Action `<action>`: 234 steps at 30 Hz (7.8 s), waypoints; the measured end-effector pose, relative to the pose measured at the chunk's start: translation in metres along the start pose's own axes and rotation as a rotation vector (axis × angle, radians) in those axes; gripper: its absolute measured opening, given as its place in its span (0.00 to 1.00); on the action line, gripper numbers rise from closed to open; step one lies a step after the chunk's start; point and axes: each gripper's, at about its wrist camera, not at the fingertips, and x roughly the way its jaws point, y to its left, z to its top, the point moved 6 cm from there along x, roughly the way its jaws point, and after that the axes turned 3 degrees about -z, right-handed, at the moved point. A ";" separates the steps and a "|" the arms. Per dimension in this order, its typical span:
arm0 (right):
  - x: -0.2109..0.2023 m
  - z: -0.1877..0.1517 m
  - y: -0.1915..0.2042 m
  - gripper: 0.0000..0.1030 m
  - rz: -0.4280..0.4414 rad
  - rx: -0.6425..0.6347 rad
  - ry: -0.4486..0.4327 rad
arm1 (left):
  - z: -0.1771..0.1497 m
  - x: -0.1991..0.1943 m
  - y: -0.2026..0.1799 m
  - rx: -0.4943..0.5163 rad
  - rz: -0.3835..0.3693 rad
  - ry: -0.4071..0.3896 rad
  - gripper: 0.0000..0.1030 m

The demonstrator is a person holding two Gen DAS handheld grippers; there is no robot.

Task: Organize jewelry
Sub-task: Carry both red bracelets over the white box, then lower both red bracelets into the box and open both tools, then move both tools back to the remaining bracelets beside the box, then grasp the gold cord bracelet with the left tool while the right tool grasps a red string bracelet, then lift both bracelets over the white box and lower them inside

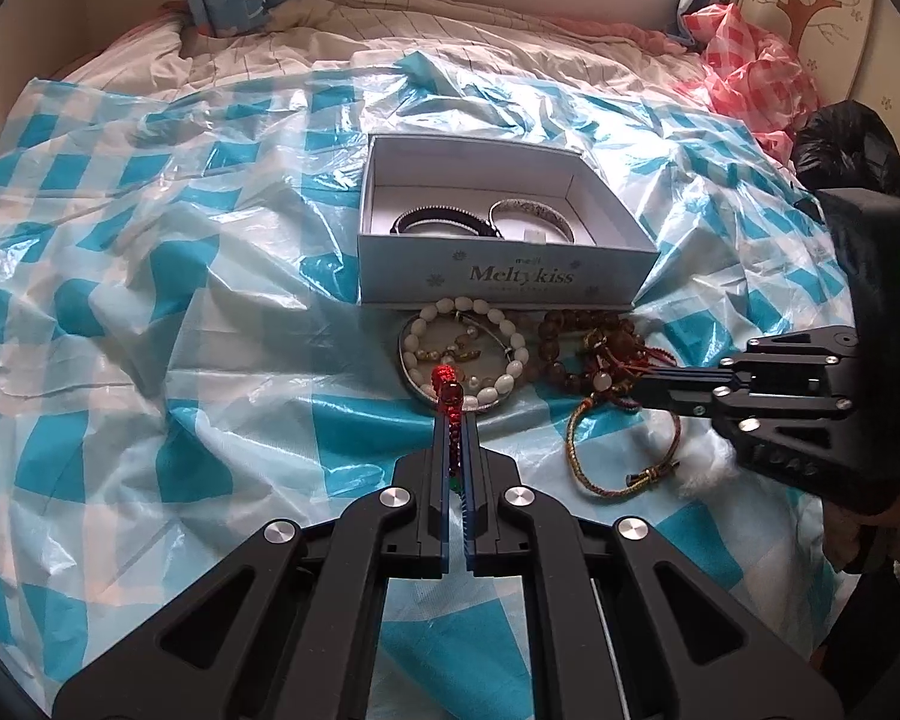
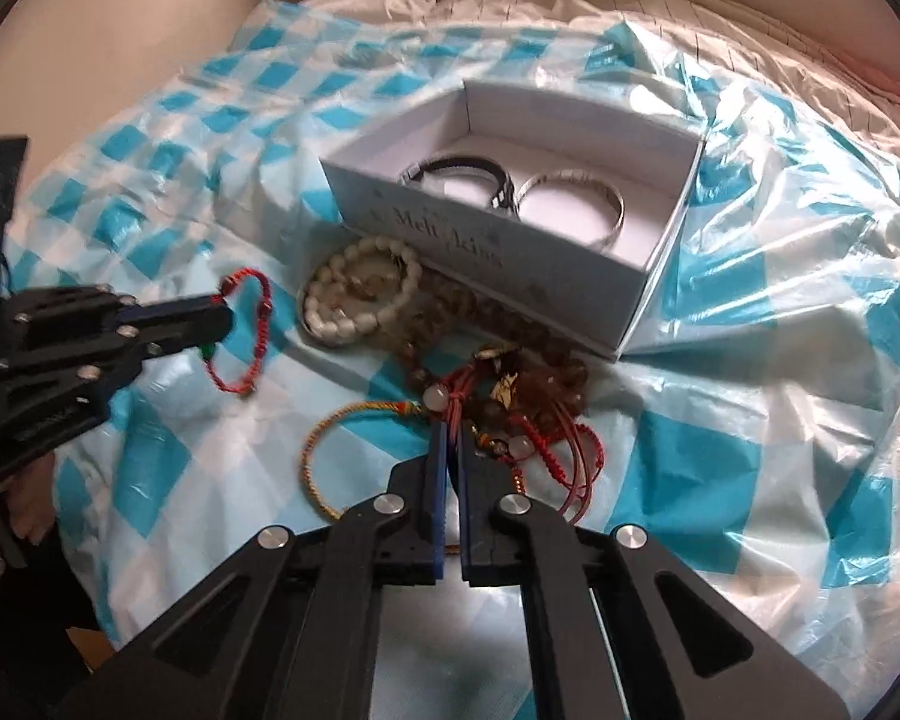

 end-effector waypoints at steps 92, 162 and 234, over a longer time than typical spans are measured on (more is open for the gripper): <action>-0.009 0.100 -0.054 0.21 0.169 0.233 -0.228 | 0.103 0.050 -0.006 -0.125 -0.063 -0.126 0.03; 0.008 -0.016 -0.026 0.51 -0.021 0.012 0.091 | -0.017 0.052 -0.057 0.087 -0.075 0.136 0.23; -0.089 0.068 -0.017 0.08 0.096 0.055 -0.236 | 0.055 -0.025 -0.042 0.037 -0.147 -0.110 0.03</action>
